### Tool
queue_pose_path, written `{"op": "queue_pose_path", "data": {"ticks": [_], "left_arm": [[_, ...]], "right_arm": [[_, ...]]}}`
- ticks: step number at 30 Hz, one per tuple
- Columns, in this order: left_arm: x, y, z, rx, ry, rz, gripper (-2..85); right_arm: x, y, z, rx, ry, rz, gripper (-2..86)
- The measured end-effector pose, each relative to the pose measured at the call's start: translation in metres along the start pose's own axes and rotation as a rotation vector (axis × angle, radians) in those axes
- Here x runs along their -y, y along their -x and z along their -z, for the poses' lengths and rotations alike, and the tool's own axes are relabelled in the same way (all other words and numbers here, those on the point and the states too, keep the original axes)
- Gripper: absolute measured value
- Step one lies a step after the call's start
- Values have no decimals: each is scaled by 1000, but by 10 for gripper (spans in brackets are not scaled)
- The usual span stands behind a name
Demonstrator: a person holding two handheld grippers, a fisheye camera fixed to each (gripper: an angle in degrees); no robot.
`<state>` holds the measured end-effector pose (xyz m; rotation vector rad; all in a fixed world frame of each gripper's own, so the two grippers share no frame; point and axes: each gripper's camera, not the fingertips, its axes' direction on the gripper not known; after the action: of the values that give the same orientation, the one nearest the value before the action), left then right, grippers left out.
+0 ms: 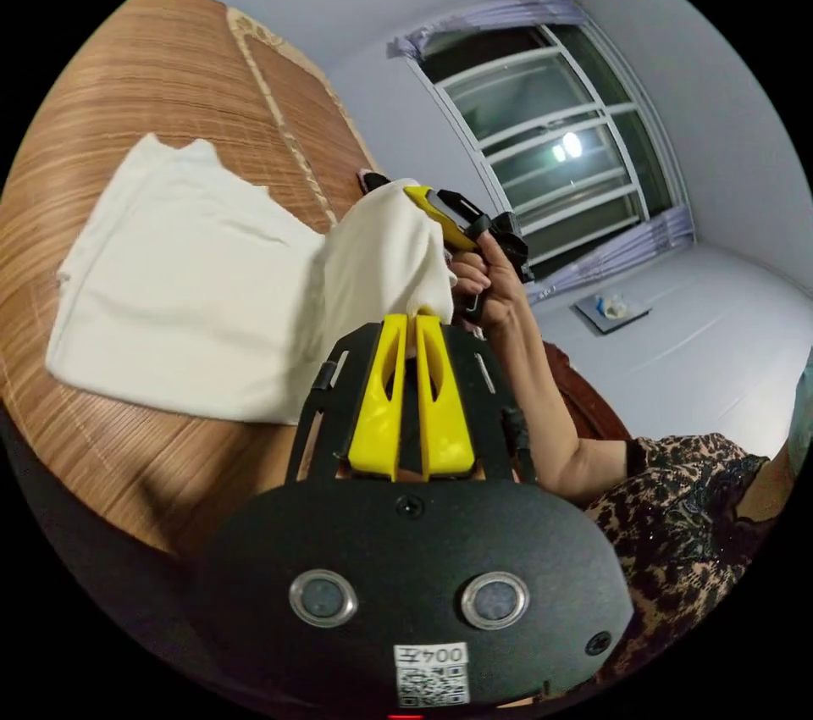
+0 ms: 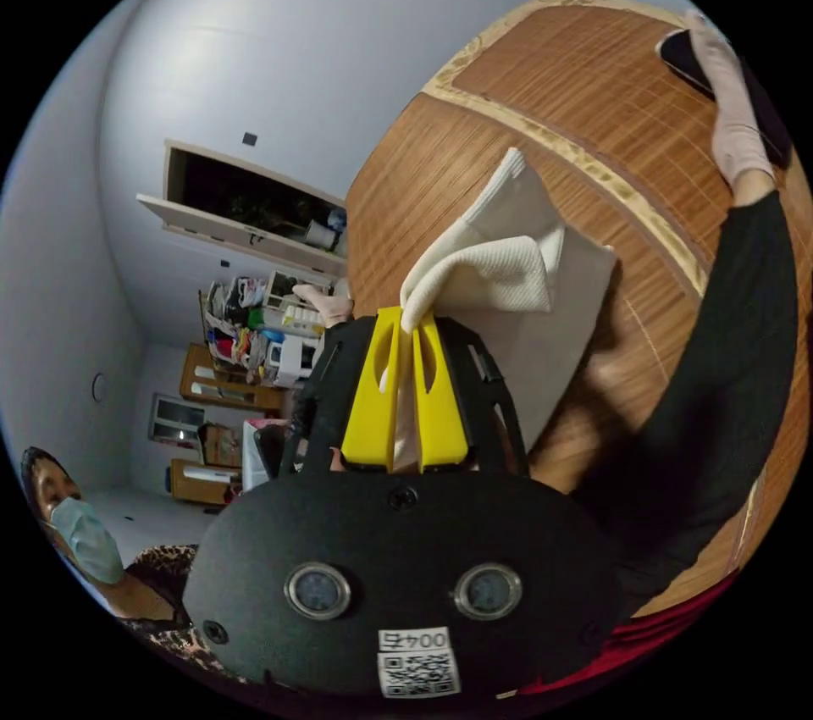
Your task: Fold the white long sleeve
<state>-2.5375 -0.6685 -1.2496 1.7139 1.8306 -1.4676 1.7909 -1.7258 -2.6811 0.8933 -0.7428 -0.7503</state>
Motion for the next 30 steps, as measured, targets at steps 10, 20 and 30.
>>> {"op": "queue_pose_path", "data": {"ticks": [10, 20, 30], "left_arm": [[-22, 81, 93, 38, -140, 175, 20], [-34, 113, 131, 127, -184, 249, 20], [-46, 107, 147, 383, -195, 288, 19]], "right_arm": [[16, 82, -149, -156, 122, 67, 27], [17, 112, -231, -228, 157, 51, 28], [14, 118, -315, -305, 188, 21, 37]]}}
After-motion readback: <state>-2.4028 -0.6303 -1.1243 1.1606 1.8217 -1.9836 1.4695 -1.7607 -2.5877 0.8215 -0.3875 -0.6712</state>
